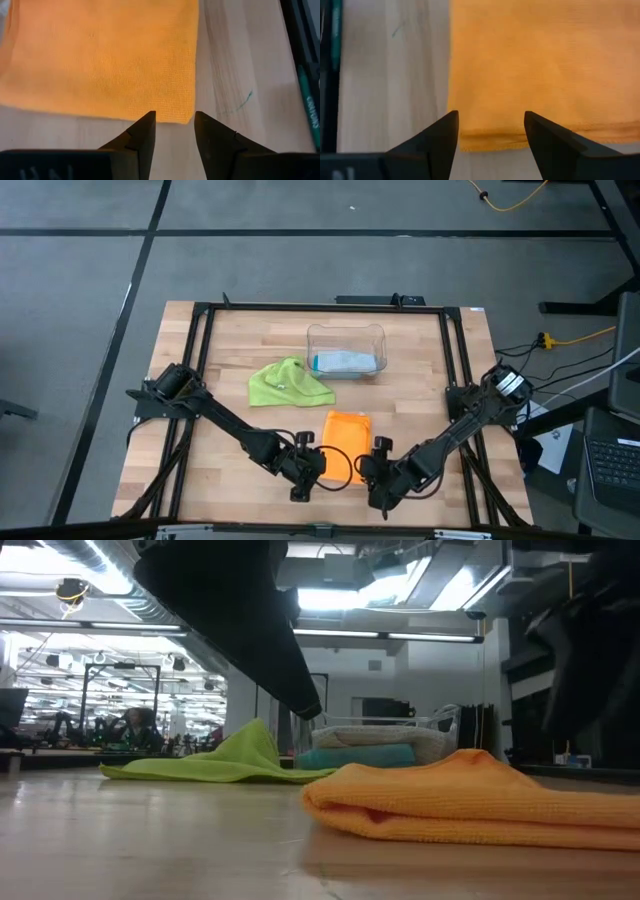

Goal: Fold microfiber towels
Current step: Fold the yellow towel

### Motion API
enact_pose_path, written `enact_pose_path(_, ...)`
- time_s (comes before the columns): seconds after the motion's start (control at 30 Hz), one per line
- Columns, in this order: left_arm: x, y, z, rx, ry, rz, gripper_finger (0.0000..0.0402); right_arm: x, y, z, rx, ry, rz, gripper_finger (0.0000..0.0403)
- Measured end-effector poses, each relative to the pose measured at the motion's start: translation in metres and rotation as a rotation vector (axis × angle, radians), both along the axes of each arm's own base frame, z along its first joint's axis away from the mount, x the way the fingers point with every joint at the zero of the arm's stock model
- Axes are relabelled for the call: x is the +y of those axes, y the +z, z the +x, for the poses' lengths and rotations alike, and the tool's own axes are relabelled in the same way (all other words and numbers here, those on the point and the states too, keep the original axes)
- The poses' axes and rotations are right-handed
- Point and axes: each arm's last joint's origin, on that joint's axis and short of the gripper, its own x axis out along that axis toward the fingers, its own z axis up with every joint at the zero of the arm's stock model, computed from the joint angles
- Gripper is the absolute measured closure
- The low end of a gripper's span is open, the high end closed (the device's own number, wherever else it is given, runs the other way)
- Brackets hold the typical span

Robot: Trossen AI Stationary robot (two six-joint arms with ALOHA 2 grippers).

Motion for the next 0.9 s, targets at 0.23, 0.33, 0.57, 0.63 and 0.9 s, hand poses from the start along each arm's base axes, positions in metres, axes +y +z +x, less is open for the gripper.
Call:
enact_pose_path(0.23, -0.016, 0.001, -0.006, -0.043, -0.326, 0.199, 0.0272, 0.012, -0.002, -0.006, -0.008, 0.223, -0.108, 0.0173)
enact_pose_path(0.33, -0.026, -0.001, -0.003, -0.111, -0.395, 0.217, 0.0272, 0.016, -0.002, -0.006, -0.035, 0.303, -0.14, 0.0173)
enact_pose_path(0.57, -0.031, -0.024, 0.007, -0.141, -0.41, 0.268, 0.0272, 0.021, -0.024, -0.001, -0.013, 0.444, -0.247, 0.0173)
enact_pose_path(0.63, -0.029, -0.028, 0.007, -0.121, -0.394, 0.296, 0.0272, 0.022, -0.03, 0.0, 0.001, 0.439, -0.249, 0.0173)
enact_pose_path(0.9, -0.013, -0.032, 0.009, -0.047, -0.367, 0.326, 0.0272, 0.021, -0.041, -0.001, 0.039, 0.292, -0.196, 0.0173)
